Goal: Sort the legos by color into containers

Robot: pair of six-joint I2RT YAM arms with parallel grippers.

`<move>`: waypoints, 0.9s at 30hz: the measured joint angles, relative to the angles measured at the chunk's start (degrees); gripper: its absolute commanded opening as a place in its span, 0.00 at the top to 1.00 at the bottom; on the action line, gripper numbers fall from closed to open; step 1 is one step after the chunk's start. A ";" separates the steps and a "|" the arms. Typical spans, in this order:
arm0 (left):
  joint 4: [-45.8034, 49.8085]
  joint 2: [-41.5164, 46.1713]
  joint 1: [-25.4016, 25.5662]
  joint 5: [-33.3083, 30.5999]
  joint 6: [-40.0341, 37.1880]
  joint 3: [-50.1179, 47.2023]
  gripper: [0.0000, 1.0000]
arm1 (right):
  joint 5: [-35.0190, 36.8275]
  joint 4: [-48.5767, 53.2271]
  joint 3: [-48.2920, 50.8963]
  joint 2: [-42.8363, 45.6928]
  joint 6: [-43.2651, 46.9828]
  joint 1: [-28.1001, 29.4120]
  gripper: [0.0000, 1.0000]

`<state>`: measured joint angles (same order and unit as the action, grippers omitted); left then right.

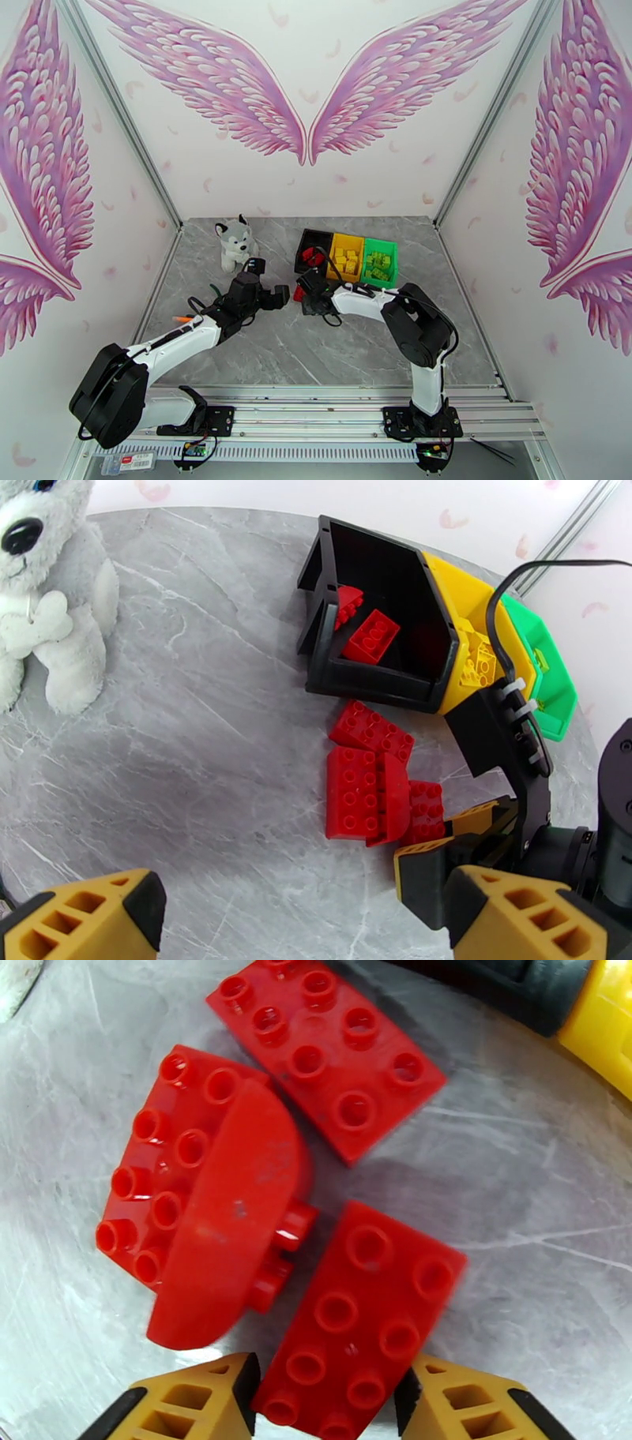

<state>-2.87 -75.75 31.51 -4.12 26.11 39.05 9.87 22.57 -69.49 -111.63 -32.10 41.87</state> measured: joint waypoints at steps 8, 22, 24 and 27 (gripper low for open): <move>0.00 0.00 0.00 0.24 0.07 0.00 0.01 | 0.02 -0.63 2.75 2.29 -0.59 -1.51 0.77; 0.07 -3.67 2.71 1.75 -1.09 1.62 0.01 | 0.92 2.36 7.96 16.24 0.48 -1.27 0.80; 0.04 -4.33 3.08 1.75 -1.46 2.03 0.01 | 1.60 3.21 7.06 16.98 0.90 -1.38 0.80; 0.04 -4.72 3.61 1.53 -2.14 2.34 0.01 | 1.99 4.39 3.65 16.52 1.68 -2.45 0.80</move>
<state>-2.83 -80.47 35.11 -2.59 23.97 41.39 11.86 26.96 -65.84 -95.11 -30.41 39.42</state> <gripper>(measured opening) 0.987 0.339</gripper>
